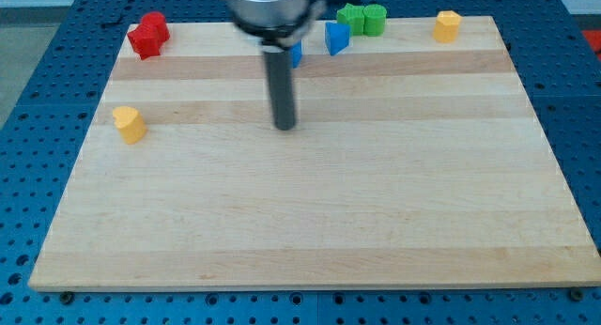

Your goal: Move the yellow hexagon to the center of the board

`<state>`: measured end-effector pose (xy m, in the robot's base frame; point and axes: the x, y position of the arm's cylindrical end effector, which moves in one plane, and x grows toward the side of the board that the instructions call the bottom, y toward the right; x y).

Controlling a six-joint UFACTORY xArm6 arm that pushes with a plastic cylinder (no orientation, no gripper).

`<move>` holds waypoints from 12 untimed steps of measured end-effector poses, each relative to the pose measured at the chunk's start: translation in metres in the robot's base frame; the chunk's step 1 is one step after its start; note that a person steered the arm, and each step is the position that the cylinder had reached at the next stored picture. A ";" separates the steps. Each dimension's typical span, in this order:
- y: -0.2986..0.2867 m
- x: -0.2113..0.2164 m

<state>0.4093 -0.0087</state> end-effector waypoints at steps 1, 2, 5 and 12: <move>0.072 -0.014; 0.148 -0.024; 0.310 -0.177; 0.221 -0.185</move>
<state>0.2247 0.2125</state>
